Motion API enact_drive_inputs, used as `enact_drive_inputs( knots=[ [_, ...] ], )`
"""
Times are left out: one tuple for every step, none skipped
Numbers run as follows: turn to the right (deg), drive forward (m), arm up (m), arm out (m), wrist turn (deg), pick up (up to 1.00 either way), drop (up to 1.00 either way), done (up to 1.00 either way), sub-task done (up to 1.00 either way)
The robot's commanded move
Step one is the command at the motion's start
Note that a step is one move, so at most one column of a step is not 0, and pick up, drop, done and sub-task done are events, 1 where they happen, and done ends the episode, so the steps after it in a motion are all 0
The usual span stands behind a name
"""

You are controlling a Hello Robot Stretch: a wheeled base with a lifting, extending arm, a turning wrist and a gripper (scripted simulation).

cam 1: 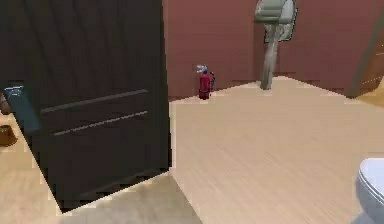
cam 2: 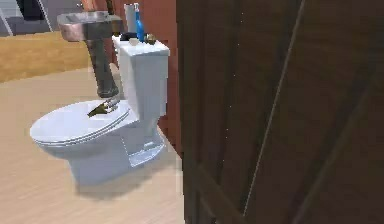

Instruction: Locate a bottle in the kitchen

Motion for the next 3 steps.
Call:
enact_drive_inputs(
  knots=[
    [-30.0,0.0,0.0,0.0,0.0,0.0,0.0,0.0,0.0],
    [0.0,0.05,0.0,0.0,0.0,0.0,0.0,0.0,0.0],
    [45.0,0.0,0.0,0.0,0.0,0.0,0.0,0.0,0.0]
  ],
)
